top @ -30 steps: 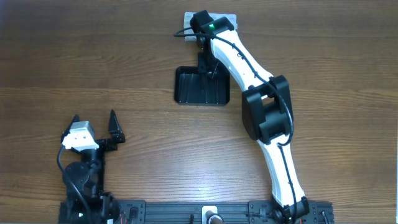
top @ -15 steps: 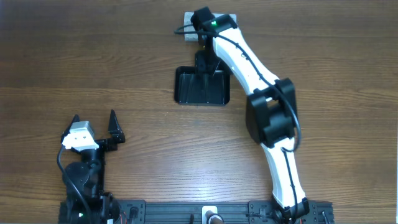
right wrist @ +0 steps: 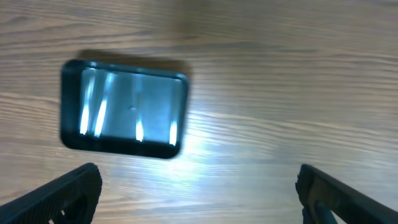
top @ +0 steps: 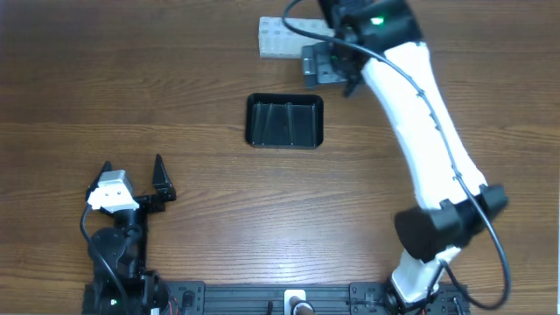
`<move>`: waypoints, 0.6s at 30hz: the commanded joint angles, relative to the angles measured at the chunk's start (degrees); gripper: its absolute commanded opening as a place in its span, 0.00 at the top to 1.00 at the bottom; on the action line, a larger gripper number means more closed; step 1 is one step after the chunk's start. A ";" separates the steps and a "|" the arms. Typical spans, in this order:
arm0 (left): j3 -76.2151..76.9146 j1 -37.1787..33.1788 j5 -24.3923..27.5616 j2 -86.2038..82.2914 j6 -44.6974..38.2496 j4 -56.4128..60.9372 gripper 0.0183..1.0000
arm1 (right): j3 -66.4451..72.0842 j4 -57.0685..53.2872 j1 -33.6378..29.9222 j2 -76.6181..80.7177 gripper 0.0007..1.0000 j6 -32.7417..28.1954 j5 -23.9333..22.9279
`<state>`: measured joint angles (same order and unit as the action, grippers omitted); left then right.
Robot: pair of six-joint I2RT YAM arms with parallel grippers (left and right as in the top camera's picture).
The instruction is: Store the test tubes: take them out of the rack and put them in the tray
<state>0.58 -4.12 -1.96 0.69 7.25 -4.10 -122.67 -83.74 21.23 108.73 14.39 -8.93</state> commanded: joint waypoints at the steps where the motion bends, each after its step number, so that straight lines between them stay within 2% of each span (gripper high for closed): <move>1: -0.24 0.26 -0.48 -0.31 -0.85 0.02 0.00 | 1.05 -2.38 -1.97 -9.70 0.01 -1.84 -4.35; 7: -0.24 0.26 -0.48 -0.31 -0.85 0.02 0.00 | 16.02 -1.73 -4.92 -26.64 0.01 -1.95 -4.55; 11: -0.24 0.26 -0.48 -0.31 -0.85 0.00 0.00 | 33.42 3.48 -5.95 -40.28 0.01 -6.54 -4.48; 15: -0.24 0.26 -0.48 -0.31 -0.85 0.00 0.00 | 49.72 16.70 -5.92 -51.15 0.01 -10.45 -3.76; 18: -0.24 0.26 -0.48 -0.31 -0.85 0.00 0.00 | 60.08 31.80 -5.92 -56.48 0.01 -15.47 0.15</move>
<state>0.58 -4.12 -1.96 0.69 7.20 -4.12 -70.89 -60.03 15.55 55.64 5.58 -12.12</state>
